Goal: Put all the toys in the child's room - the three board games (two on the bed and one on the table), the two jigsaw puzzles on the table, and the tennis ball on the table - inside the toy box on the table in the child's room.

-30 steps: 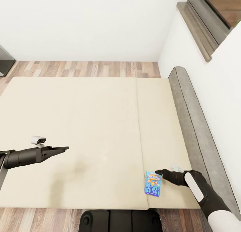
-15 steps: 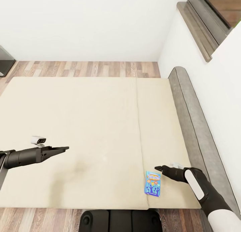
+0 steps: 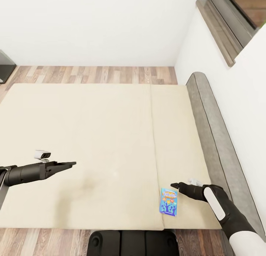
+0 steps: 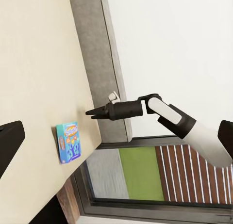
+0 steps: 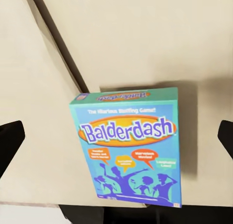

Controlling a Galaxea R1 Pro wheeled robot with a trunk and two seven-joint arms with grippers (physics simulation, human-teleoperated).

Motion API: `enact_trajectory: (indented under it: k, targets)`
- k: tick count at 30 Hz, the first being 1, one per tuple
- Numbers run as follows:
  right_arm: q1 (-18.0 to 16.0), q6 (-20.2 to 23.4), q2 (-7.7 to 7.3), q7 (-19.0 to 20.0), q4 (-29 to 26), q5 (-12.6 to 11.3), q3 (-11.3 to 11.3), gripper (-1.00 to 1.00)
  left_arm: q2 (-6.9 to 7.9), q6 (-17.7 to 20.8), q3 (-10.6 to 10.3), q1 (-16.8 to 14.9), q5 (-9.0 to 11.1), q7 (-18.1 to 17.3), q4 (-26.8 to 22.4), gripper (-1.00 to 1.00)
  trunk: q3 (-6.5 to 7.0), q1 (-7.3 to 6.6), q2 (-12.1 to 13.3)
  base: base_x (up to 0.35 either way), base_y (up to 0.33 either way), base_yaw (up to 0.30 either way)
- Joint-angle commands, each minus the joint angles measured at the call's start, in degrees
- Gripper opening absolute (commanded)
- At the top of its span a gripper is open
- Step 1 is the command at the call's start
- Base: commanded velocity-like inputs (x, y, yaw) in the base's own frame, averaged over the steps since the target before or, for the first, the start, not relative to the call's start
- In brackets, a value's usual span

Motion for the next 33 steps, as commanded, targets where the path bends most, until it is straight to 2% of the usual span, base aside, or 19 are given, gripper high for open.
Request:
enact_trajectory:
  k: [1, 33]
  targets:
    - [-0.03, 0.27, 0.01, 0.35, -0.03, 0.3, -0.07, 1.0, 0.02, 0.6, -0.01, -0.02, -0.04, -0.23, -0.02, 1.0, -0.15, 0.03, -0.09, 0.0, 0.0, 0.0]
    - [0.02, 0.21, 0.05, 0.35, -0.04, 0.3, -0.07, 1.0, -0.04, 0.59, 0.01, -0.02, -0.04, -0.23, -0.04, 1.0, -3.14, 0.03, -0.09, 0.0, 0.0, 0.0]
